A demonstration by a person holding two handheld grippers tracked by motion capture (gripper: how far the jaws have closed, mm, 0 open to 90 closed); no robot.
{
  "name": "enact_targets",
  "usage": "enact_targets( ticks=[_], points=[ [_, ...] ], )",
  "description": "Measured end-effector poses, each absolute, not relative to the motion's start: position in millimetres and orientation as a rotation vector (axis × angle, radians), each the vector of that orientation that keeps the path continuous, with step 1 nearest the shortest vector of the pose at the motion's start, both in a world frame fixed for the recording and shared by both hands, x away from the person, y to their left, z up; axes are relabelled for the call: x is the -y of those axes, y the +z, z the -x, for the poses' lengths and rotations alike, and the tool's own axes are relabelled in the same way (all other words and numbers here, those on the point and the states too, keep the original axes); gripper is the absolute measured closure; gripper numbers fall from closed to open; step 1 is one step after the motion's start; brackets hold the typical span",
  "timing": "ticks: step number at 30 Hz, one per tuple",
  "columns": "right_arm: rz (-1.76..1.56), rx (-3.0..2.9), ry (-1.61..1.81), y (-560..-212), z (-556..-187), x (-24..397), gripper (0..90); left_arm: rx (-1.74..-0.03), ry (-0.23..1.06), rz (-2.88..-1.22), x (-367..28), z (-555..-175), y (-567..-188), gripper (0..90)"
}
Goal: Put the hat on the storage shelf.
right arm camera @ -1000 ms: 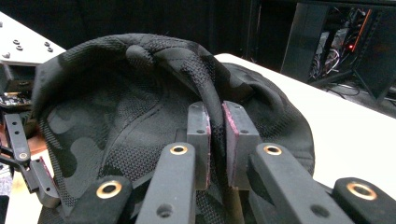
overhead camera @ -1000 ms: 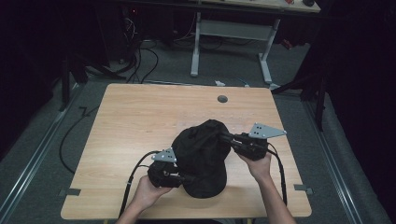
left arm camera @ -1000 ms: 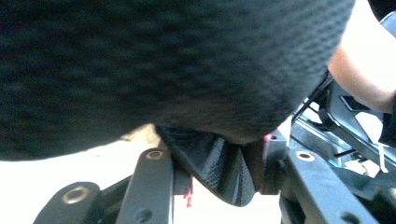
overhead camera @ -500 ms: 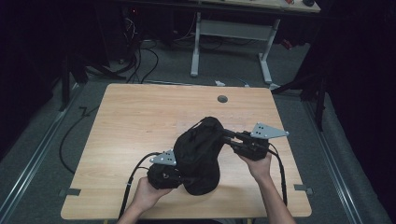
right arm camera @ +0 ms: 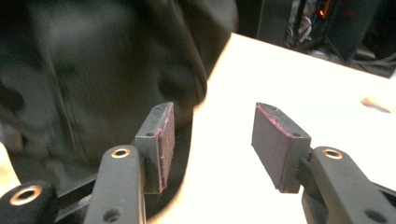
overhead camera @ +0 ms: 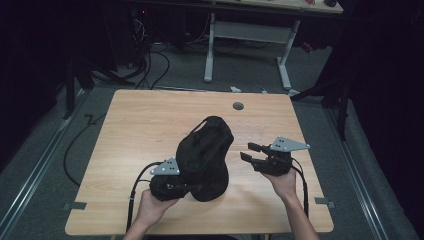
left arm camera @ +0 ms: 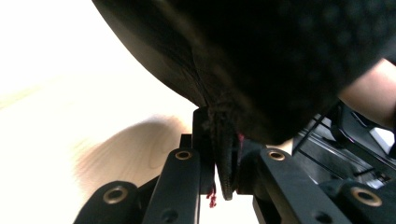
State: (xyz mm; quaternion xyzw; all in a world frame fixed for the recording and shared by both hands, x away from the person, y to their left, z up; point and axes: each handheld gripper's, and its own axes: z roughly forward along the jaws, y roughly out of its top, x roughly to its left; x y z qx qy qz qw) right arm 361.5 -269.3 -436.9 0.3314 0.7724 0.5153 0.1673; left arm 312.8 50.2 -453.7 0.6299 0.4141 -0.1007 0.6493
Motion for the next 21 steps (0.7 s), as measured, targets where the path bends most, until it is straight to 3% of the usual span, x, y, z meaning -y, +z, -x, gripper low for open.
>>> enact_targets(
  ticks=[10, 21],
  points=[
    [-1.176, -2.249, 1.136, -481.5, -360.0, 291.1, 40.3, -0.955, -0.161, -1.364, -61.3, -315.8, -447.2, 82.7],
    [-1.32, -2.209, 0.968, -523.3, -354.5, 303.5, 40.9, -0.953, -0.067, -1.351, -67.5, -322.8, -436.3, 82.7]
  ],
)
